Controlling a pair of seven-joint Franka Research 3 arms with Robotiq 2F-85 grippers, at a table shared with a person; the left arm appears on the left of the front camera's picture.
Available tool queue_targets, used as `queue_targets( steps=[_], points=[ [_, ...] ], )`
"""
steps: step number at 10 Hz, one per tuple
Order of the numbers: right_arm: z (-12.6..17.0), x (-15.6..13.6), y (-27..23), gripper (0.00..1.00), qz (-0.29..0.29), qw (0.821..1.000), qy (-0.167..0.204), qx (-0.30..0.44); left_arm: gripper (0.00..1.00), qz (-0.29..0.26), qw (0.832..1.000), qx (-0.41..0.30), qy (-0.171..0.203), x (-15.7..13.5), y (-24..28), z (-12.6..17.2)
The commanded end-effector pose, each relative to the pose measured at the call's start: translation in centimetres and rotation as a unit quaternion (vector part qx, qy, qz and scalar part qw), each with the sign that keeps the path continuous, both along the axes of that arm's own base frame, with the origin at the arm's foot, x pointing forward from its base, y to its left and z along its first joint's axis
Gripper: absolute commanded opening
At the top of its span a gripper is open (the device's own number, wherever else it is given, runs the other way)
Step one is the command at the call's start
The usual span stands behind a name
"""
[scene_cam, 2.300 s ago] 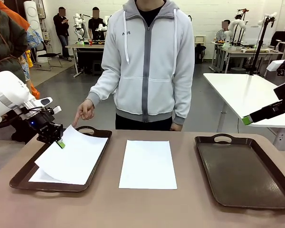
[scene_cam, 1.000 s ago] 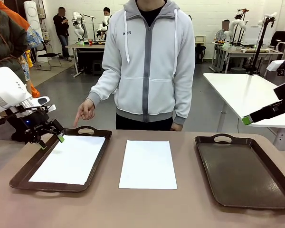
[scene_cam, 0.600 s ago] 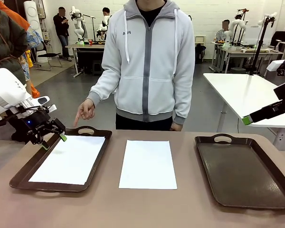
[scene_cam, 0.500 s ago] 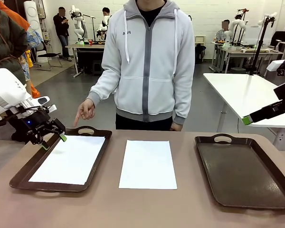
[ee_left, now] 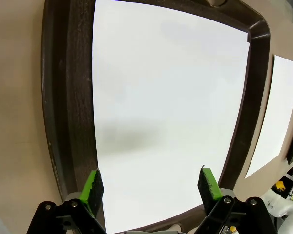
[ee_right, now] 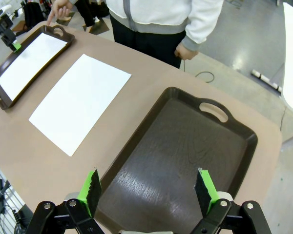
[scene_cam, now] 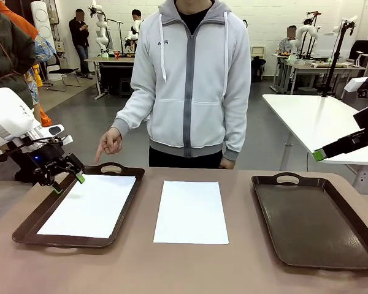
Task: Sort the A4 documents.
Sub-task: Receive the A4 Paper.
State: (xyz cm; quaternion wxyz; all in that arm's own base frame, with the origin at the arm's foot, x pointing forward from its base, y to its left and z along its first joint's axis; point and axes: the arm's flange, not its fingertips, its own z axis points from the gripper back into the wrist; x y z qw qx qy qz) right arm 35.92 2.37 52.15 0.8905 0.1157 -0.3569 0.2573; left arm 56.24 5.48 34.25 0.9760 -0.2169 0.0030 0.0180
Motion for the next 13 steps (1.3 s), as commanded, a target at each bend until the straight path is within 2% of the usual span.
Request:
queue_targets(
  steps=[1,6,7,8,10,12,13],
  points=[
    [-0.1,0.1,0.0,1.00,0.002,1.000,0.001,0.002,1.00,0.000,1.000,0.008,-0.003,0.2,0.2,0.0],
    [-0.1,0.1,0.0,1.00,0.002,1.000,0.001,0.002,1.00,0.000,1.000,0.000,0.000,0.0,0.0,0.0],
    [-0.1,0.1,0.0,1.00,0.002,1.000,0.001,0.002,1.00,-0.024,0.999,0.022,-0.003,2.0,-0.8,0.1],
    [-0.1,0.1,0.0,1.00,0.002,1.000,0.001,0.002,1.00,-0.061,0.996,0.042,-0.049,3.0,-2.1,1.9],
    [-0.1,0.1,0.0,1.00,0.002,1.000,0.001,0.002,1.00,-0.117,0.982,0.053,-0.137,2.3,-3.3,6.4],
    [-0.1,0.1,0.0,1.00,0.002,1.000,0.001,0.002,1.00,-0.190,0.957,0.032,-0.217,-0.6,-3.9,11.1],
    [-0.1,0.1,0.0,1.00,0.002,1.000,0.001,0.002,1.00,-0.242,0.935,0.010,-0.258,-3.1,-3.9,13.7]
  ],
)
